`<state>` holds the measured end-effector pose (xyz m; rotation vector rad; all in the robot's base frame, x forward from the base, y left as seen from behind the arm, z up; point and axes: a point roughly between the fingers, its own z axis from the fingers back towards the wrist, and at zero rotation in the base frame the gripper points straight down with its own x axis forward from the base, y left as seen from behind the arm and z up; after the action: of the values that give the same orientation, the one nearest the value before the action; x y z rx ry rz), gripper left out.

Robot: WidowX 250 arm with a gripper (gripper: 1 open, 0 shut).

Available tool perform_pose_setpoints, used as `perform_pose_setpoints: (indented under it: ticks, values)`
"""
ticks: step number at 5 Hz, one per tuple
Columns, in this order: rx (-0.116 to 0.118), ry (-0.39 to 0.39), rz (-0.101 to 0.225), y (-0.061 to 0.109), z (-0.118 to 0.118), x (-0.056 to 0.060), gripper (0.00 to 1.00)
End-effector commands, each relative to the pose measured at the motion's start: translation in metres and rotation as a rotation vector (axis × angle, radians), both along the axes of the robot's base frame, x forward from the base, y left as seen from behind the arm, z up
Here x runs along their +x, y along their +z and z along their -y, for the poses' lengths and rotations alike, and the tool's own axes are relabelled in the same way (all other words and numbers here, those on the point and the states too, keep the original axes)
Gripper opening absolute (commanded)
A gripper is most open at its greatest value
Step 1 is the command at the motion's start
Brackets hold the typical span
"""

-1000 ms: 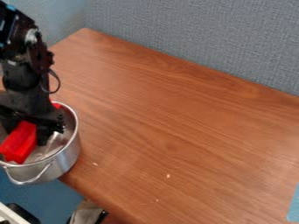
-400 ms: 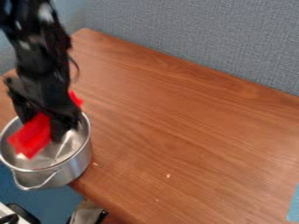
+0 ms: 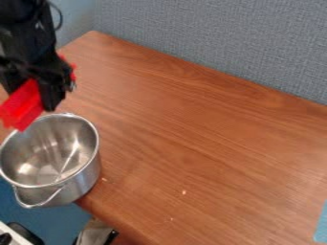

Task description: Move the red object from the metal pot to the table

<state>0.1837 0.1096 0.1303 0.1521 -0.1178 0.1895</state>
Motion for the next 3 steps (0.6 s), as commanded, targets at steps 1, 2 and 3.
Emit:
perform_pose_setpoints:
  ticks: [1,2,3]
  values:
    - [-0.007,-0.016,0.050,0.004,0.021,0.023,0.00]
    - [-0.011,-0.040,0.036,-0.022,0.049,0.041,0.00]
    - [-0.021,-0.067,-0.019,-0.055,0.063,0.049,0.00]
